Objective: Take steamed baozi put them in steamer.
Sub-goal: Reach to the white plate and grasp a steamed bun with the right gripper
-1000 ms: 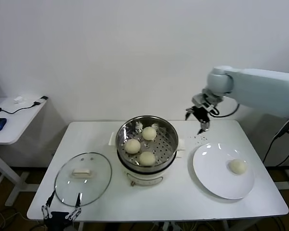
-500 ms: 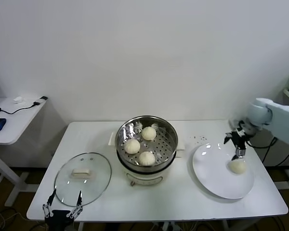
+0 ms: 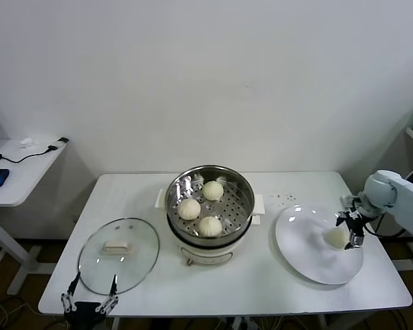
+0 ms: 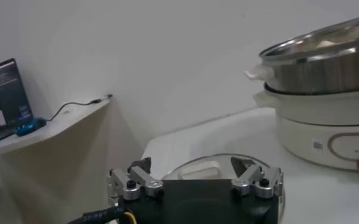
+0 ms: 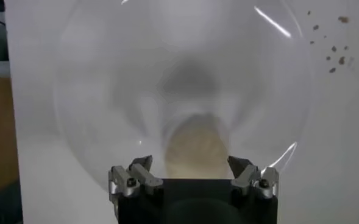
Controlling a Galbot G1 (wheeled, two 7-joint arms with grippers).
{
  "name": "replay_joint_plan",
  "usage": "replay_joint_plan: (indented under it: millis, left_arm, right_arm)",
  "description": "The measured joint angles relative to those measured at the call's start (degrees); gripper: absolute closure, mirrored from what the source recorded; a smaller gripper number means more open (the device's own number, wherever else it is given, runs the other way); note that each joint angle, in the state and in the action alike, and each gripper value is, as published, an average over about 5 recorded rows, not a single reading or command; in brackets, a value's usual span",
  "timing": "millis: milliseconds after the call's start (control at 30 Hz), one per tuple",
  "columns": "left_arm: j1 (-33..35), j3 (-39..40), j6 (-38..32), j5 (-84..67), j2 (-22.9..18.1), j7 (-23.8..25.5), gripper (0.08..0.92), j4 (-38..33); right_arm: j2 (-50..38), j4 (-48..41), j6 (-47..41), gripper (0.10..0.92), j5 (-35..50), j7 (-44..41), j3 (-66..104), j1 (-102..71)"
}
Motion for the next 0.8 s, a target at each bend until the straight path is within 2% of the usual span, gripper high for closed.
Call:
replay_joint_plan:
  millis: [433,600,800]
  left_arm:
    - [-0.3,0.1,0.1,0.7,-0.1,0.0,0.177,0.2]
    - [-0.3,0.1,0.1,0.7,-0.1,0.0,0.177,0.2]
    - [-0.1,0.1,0.0,0.7,-0.1,0.0,0.177,0.1]
  right_arm:
    - [2.8,-5.2,1.1,0.218,-2.3,0.2,5.6,-4.4]
    - [2.9,-5.6,0.8,0.329,-1.5,-0.3,5.8,-4.4]
    - [2.7,-5.4,-0.1,0.417,0.5,-0.5,5.0,-3.7]
